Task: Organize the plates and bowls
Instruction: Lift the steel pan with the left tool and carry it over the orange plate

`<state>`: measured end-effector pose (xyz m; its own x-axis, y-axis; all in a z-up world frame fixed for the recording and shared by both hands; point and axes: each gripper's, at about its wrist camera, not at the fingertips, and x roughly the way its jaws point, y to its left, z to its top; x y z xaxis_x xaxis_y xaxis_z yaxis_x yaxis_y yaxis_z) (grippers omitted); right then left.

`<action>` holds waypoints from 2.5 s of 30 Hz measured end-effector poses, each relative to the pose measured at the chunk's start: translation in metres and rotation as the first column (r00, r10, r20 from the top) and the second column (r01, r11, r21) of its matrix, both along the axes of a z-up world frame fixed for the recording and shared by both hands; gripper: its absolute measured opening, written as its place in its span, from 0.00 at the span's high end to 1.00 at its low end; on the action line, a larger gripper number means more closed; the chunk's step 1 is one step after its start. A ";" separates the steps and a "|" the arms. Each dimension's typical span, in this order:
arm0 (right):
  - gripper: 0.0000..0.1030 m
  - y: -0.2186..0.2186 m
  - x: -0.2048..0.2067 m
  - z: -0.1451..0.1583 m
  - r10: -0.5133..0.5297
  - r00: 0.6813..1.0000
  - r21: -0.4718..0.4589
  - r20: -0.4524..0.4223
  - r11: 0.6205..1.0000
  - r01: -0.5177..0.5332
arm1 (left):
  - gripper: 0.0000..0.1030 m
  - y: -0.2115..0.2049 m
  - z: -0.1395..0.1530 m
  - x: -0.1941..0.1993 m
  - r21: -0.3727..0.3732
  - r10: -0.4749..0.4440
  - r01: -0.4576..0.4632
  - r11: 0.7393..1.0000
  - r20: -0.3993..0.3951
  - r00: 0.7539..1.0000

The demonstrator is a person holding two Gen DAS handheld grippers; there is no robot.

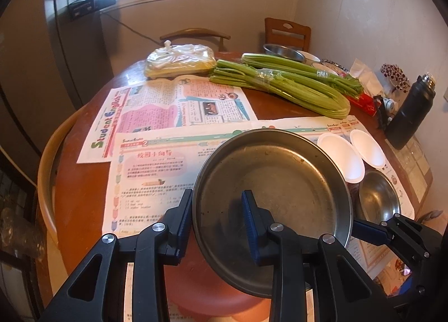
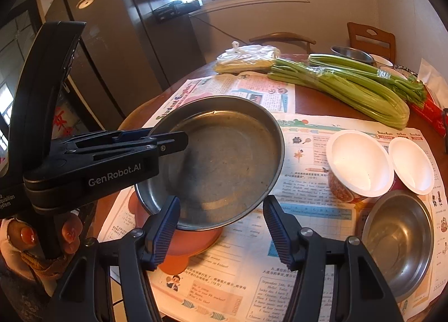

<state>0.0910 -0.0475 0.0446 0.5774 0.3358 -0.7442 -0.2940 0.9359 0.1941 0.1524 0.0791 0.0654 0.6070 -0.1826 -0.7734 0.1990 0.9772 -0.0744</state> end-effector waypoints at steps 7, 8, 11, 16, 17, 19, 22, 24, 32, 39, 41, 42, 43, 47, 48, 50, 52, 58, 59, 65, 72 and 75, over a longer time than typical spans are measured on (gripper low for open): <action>0.40 0.016 -0.007 0.002 0.034 0.999 -0.007 0.009 0.999 -0.034 | 0.66 0.019 0.003 -0.018 -0.005 0.034 -0.034 0.999 0.018 0.999; 0.40 0.019 -0.008 0.002 0.041 0.999 -0.005 0.010 0.999 -0.041 | 0.66 0.021 0.003 -0.020 -0.004 0.039 -0.039 0.999 0.019 0.999; 0.40 0.026 -0.009 0.000 0.058 0.998 -0.008 0.007 0.998 -0.058 | 0.66 0.030 0.003 -0.026 -0.004 0.051 -0.051 0.999 0.020 0.998; 0.40 0.037 -0.012 -0.004 0.084 0.997 -0.015 0.000 0.996 -0.084 | 0.66 0.040 -0.001 -0.032 -0.005 0.069 -0.069 0.998 0.014 0.998; 0.40 0.039 -0.012 -0.005 0.088 0.996 -0.016 0.000 0.996 -0.088 | 0.66 0.042 -0.002 -0.033 -0.005 0.072 -0.072 0.997 0.013 0.997; 0.40 0.042 -0.013 -0.006 0.095 0.995 -0.019 -0.004 0.995 -0.095 | 0.66 0.045 -0.004 -0.034 -0.005 0.076 -0.076 0.997 0.010 0.997; 0.40 0.046 -0.014 -0.010 0.103 0.995 -0.024 -0.010 0.994 -0.103 | 0.66 0.049 -0.007 -0.036 -0.009 0.082 -0.082 0.997 0.006 0.997; 0.40 0.049 -0.014 -0.012 0.109 0.994 -0.024 -0.016 0.994 -0.109 | 0.66 0.051 -0.009 -0.037 -0.009 0.087 -0.087 0.996 0.003 0.996; 0.40 0.053 -0.015 -0.017 0.131 0.991 -0.018 -0.030 0.991 -0.131 | 0.66 0.054 -0.019 -0.039 -0.009 0.104 -0.104 0.994 -0.021 0.994; 0.40 0.054 -0.016 -0.023 0.146 0.988 -0.015 -0.047 0.989 -0.147 | 0.66 0.058 -0.034 -0.041 -0.004 0.116 -0.116 0.993 -0.053 0.992; 0.40 0.054 -0.016 -0.025 0.149 0.987 -0.016 -0.057 0.989 -0.150 | 0.66 0.056 -0.039 -0.039 0.005 0.116 -0.116 0.993 -0.061 0.991; 0.40 0.054 -0.017 -0.026 0.151 0.987 -0.014 -0.061 0.988 -0.152 | 0.66 0.056 -0.041 -0.038 0.004 0.114 -0.114 0.993 -0.068 0.991; 0.40 0.054 -0.017 -0.027 0.151 0.986 -0.015 -0.064 0.988 -0.152 | 0.66 0.055 -0.043 -0.037 0.003 0.112 -0.112 0.994 -0.077 0.991; 0.40 0.050 -0.015 -0.031 0.145 0.985 0.001 -0.093 0.989 -0.146 | 0.66 0.051 -0.048 -0.037 0.020 0.113 -0.111 0.994 -0.087 0.990; 0.40 0.049 -0.015 -0.032 0.148 0.984 0.007 -0.102 0.989 -0.148 | 0.66 0.052 -0.049 -0.038 0.018 0.114 -0.112 0.993 -0.086 0.990; 0.40 0.050 -0.015 -0.035 0.154 0.982 0.014 -0.113 0.988 -0.153 | 0.66 0.056 -0.051 -0.039 0.002 0.121 -0.121 0.993 -0.092 0.988; 0.40 0.051 -0.014 -0.037 0.163 0.979 0.021 -0.124 0.987 -0.162 | 0.66 0.059 -0.055 -0.040 -0.001 0.132 -0.133 0.991 -0.102 0.986; 0.40 0.056 -0.012 -0.044 0.183 0.973 0.033 -0.142 0.983 -0.180 | 0.66 0.063 -0.061 -0.039 0.001 0.148 -0.149 0.989 -0.114 0.982; 0.40 0.056 -0.012 -0.045 0.182 0.973 0.033 -0.146 0.983 -0.179 | 0.66 0.062 -0.062 -0.037 0.003 0.148 -0.148 0.989 -0.112 0.983; 0.40 0.055 -0.006 -0.049 0.169 0.974 0.028 -0.152 0.986 -0.167 | 0.66 0.059 -0.064 -0.030 0.002 0.145 -0.146 0.989 -0.117 0.982; 0.40 0.053 0.000 -0.054 0.160 0.974 0.025 -0.162 0.987 -0.158 | 0.66 0.057 -0.072 -0.020 0.011 0.142 -0.142 0.990 -0.135 0.981; 0.40 0.054 0.002 -0.054 0.160 0.975 0.022 -0.156 0.987 -0.159 | 0.66 0.058 -0.073 -0.017 0.006 0.142 -0.143 0.990 -0.135 0.981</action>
